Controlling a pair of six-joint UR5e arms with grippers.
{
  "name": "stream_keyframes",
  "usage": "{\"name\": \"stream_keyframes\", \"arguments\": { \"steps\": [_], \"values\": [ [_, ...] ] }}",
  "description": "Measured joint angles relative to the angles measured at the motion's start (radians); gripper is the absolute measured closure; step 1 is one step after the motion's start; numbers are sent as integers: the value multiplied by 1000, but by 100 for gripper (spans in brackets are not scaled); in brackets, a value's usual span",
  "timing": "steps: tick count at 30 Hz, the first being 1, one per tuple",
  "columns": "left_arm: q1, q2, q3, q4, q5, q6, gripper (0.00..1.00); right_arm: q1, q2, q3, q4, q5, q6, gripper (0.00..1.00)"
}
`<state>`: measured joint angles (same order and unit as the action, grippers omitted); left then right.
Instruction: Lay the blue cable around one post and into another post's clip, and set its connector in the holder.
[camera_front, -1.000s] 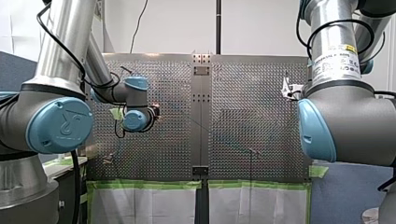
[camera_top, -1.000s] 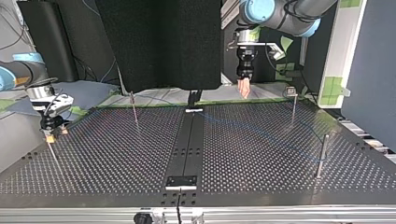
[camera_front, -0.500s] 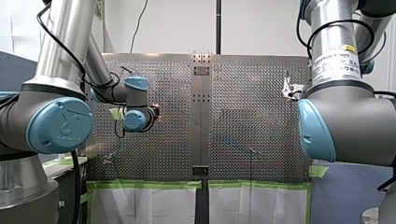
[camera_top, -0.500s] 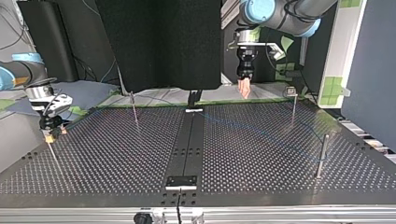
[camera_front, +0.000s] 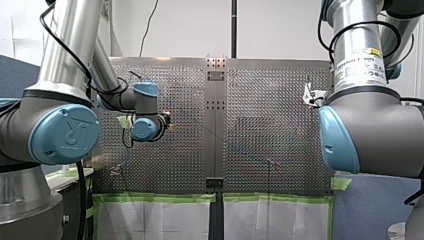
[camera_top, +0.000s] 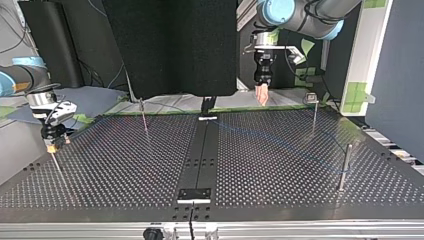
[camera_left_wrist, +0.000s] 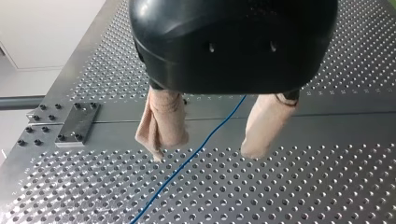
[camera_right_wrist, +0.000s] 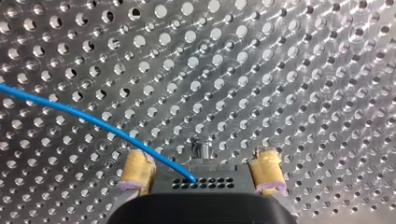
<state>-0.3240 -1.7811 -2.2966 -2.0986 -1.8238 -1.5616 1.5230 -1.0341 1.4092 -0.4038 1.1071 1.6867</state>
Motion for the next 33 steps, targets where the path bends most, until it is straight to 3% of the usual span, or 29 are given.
{"name": "stream_keyframes", "arguments": {
  "steps": [14,33],
  "values": [
    [2,0,0,0,4,0,13,-1,0,0,3,43,-1,0],
    [3,0,-1,0,4,0,13,0,0,0,6,67,-3,0]
  ]
}}
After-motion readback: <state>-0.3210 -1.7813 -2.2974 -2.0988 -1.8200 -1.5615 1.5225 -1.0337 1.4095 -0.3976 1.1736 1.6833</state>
